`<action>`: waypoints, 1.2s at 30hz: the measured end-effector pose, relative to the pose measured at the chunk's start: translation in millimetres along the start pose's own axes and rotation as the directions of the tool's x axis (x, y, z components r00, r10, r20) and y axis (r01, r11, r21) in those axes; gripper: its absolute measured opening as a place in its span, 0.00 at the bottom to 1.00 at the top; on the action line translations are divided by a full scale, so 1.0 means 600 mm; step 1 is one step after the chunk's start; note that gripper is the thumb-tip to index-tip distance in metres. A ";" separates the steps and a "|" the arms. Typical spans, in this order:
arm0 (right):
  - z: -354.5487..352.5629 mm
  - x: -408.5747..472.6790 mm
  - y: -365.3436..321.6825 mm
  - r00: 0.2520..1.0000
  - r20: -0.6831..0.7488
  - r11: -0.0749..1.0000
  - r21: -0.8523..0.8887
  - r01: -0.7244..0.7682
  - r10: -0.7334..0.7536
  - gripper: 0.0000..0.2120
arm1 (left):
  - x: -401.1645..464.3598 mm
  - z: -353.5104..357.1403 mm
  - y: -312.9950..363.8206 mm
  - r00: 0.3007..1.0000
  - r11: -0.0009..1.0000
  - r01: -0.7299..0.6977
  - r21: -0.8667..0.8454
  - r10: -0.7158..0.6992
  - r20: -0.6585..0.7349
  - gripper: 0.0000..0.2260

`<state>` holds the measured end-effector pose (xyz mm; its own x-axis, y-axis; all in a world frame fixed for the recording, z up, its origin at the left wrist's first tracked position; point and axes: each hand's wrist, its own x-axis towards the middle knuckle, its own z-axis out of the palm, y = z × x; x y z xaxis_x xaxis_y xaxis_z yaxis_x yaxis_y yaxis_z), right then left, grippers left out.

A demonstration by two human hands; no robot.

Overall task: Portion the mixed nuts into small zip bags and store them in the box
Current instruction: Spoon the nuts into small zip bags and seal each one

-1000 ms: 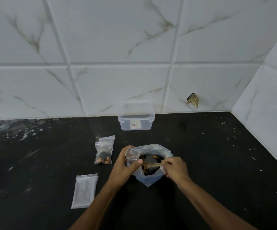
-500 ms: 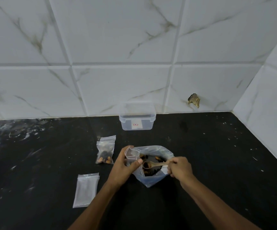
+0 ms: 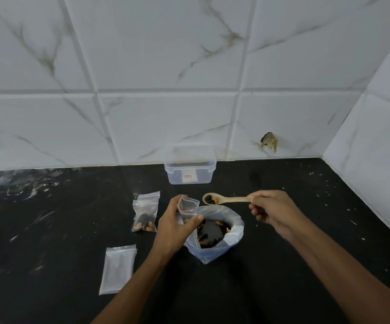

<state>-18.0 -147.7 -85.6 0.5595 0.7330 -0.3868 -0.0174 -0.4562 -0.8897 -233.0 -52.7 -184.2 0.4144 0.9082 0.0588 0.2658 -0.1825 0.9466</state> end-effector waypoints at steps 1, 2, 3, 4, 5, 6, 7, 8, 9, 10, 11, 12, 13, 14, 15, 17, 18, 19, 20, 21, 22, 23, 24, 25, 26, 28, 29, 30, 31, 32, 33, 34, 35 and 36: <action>0.000 -0.005 -0.013 0.999 0.009 0.999 -0.023 0.032 -0.032 0.08 | 0.001 0.004 0.002 1.000 1.000 0.000 0.004 0.000 0.012 0.26; 0.002 -0.010 -0.023 0.997 0.017 0.996 -0.057 0.074 -0.073 0.08 | 0.002 0.008 0.005 1.000 1.000 -0.002 0.005 0.002 0.026 0.26; 0.005 -0.015 -0.031 0.992 0.023 0.987 -0.105 0.125 -0.123 0.08 | 0.002 0.012 0.008 0.999 1.000 -0.008 0.010 0.008 0.035 0.26; 0.010 -0.020 -0.037 0.982 0.026 0.968 -0.170 0.187 -0.185 0.08 | 0.002 0.016 0.011 0.999 1.000 -0.015 0.017 0.014 0.038 0.26; 0.016 -0.024 -0.040 0.965 0.028 0.931 -0.255 0.261 -0.262 0.08 | 0.003 0.020 0.015 0.999 1.000 -0.023 0.021 0.022 0.035 0.26; 0.023 -0.030 -0.042 0.935 0.033 0.871 -0.353 0.342 -0.354 0.08 | 0.003 0.023 0.018 0.999 0.999 -0.032 0.021 0.032 0.031 0.25; 0.031 -0.036 -0.043 0.890 0.047 0.786 -0.449 0.424 -0.453 0.08 | 0.004 0.026 0.021 0.999 0.999 -0.040 0.019 0.039 0.026 0.24; 0.039 -0.041 -0.040 0.832 0.068 0.685 -0.532 0.497 -0.551 0.08 | 0.004 0.028 0.023 0.999 0.999 -0.044 0.016 0.044 0.021 0.24; 0.047 -0.045 -0.035 0.763 0.095 0.576 -0.598 0.558 -0.640 0.08 | 0.004 0.029 0.024 0.999 0.999 -0.045 0.013 0.045 0.018 0.24; 0.055 -0.047 -0.030 0.692 0.142 0.463 -0.646 0.606 -0.708 0.08 | 0.004 0.030 0.025 0.999 0.999 -0.045 0.007 0.045 0.016 0.24; 0.064 -0.049 -0.023 0.633 0.204 0.355 -0.682 0.639 -0.747 0.07 | 0.004 0.030 0.026 0.999 0.999 -0.044 -0.003 0.044 0.015 0.24; 0.071 -0.051 -0.018 0.588 0.265 0.263 -0.705 0.659 -0.764 0.06 | 0.004 0.030 0.027 0.999 0.999 -0.043 -0.017 0.044 0.014 0.24; 0.076 -0.055 -0.015 0.549 0.315 0.183 -0.719 0.670 -0.774 0.04 | 0.004 0.030 0.029 0.999 0.999 -0.044 -0.029 0.044 0.012 0.25; 0.081 -0.059 -0.013 0.521 0.351 0.123 -0.728 0.674 -0.778 0.05 | 0.004 0.029 0.030 0.999 0.998 -0.046 -0.039 0.047 0.011 0.25; 0.083 -0.062 -0.010 0.502 0.382 0.076 -0.734 0.675 -0.776 0.08 | 0.004 0.029 0.031 0.999 0.998 -0.045 -0.050 0.046 0.013 0.25; 0.086 -0.068 -0.007 0.461 0.418 0.000 -0.741 0.672 -0.783 0.12 | 0.005 0.029 0.032 0.999 0.997 -0.038 -0.063 0.039 0.025 0.27; 0.086 -0.068 -0.006 0.444 0.428 -0.025 -0.741 0.671 -0.787 0.13 | 0.005 0.030 0.033 0.999 0.997 -0.037 -0.065 0.039 0.031 0.28; 0.086 -0.067 -0.005 0.427 0.437 -0.044 -0.738 0.674 -0.792 0.13 | 0.005 0.030 0.033 0.999 0.997 -0.037 -0.066 0.039 0.036 0.29; 0.085 -0.065 -0.005 0.415 0.448 -0.056 -0.731 0.681 -0.792 0.13 | 0.005 0.031 0.033 0.999 0.997 -0.037 -0.066 0.040 0.037 0.30; 0.084 -0.063 -0.004 0.403 0.462 -0.067 -0.719 0.692 -0.790 0.13 | 0.005 0.032 0.033 0.998 0.997 -0.039 -0.065 0.041 0.036 0.30; 0.083 -0.061 -0.004 0.395 0.481 -0.075 -0.703 0.707 -0.783 0.12 | 0.006 0.033 0.034 0.998 0.997 -0.043 -0.062 0.045 0.035 0.29; 0.081 -0.059 -0.004 0.399 0.500 -0.072 -0.688 0.723 -0.769 0.11 | 0.006 0.033 0.034 0.998 0.997 -0.049 -0.059 0.051 0.031 0.27; 0.080 -0.058 -0.004 0.408 0.514 -0.064 -0.676 0.734 -0.755 0.10 | 0.007 0.034 0.033 0.998 0.997 -0.056 -0.056 0.058 0.026 0.26; 0.078 -0.056 -0.005 0.421 0.513 -0.050 -0.677 0.734 -0.748 0.09 | 0.008 0.034 0.032 0.998 0.997 -0.061 -0.054 0.062 0.021 0.24; 0.075 -0.055 -0.007 0.443 0.496 -0.026 -0.687 0.726 -0.747 0.06 | 0.010 0.034 0.030 0.998 0.996 -0.065 -0.053 0.066 0.015 0.23; 0.067 -0.055 -0.014 0.481 0.416 0.071 -0.696 0.715 -0.772 0.01 | 0.013 0.031 0.024 0.998 0.996 -0.060 -0.063 0.060 -0.002 0.22; 0.063 -0.056 -0.019 0.487 0.346 0.142 -0.681 0.719 -0.802 0.03 | 0.013 0.028 0.022 0.999 0.996 -0.051 -0.075 0.050 -0.013 0.21; 0.057 -0.054 -0.023 0.482 0.267 0.208 -0.658 0.724 -0.835 0.04 | 0.014 0.025 0.018 0.999 0.995 -0.042 -0.087 0.040 -0.026 0.21; 0.051 -0.053 -0.026 0.480 0.189 0.263 -0.640 0.722 -0.856 0.05 | 0.014 0.020 0.014 0.999 0.995 -0.040 -0.095 0.036 -0.034 0.21; 0.046 -0.049 -0.027 0.492 0.123 0.314 -0.633 0.707 -0.862 0.05 | 0.014 0.015 0.009 0.999 0.994 -0.040 -0.097 0.036 -0.037 0.21; 0.040 -0.045 -0.025 0.520 0.072 0.364 -0.632 0.684 -0.851 0.05 | 0.013 0.011 0.006 0.999 0.995 -0.040 -0.096 0.037 -0.037 0.21; 0.036 -0.037 -0.018 0.564 0.038 0.416 -0.634 0.652 -0.825 0.05 | 0.012 0.007 0.003 0.999 0.995 -0.039 -0.092 0.036 -0.037 0.21; 0.034 -0.028 -0.006 0.619 0.021 0.466 -0.639 0.612 -0.785 0.06 | 0.012 0.004 0.000 0.999 0.995 -0.039 -0.090 0.035 -0.039 0.21; 0.033 -0.019 0.009 0.673 0.017 0.503 -0.651 0.568 -0.739 0.06 | 0.011 0.001 -0.004 0.999 0.995 -0.038 -0.090 0.035 -0.040 0.21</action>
<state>-40.9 -148.2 -90.7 0.3753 0.8396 0.3927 0.8490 -0.1414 -0.5091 -230.2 -46.5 -186.1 0.3881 0.9157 0.1045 0.1703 -0.1827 0.9683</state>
